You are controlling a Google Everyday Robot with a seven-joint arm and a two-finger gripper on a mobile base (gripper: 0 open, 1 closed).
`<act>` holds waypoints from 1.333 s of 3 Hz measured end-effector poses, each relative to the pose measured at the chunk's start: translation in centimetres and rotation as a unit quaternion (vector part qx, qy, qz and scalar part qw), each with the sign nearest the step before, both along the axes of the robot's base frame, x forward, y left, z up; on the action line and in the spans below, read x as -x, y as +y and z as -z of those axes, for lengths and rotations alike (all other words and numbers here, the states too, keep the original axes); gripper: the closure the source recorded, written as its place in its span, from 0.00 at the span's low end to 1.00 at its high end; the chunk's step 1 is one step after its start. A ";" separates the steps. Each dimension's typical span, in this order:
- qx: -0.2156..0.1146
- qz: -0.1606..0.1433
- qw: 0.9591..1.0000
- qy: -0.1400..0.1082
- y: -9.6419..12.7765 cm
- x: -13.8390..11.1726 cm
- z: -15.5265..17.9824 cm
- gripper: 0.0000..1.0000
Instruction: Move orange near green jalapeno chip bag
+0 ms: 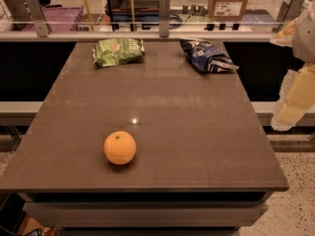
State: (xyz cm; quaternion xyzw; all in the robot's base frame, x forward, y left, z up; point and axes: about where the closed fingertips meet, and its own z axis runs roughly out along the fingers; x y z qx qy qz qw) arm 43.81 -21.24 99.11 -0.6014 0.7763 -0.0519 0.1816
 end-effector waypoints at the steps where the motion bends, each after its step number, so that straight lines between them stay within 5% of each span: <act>1: -0.001 0.000 1.000 -0.003 0.1 0.0 -0.1 0.00; 3: -0.094 -0.014 0.995 -0.043 2.3 0.9 0.6 0.00; 4: -0.165 -0.040 0.984 -0.061 4.6 1.0 1.6 0.00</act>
Offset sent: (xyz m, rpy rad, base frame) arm -0.0154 0.0252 0.0019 0.1792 -0.0906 0.0102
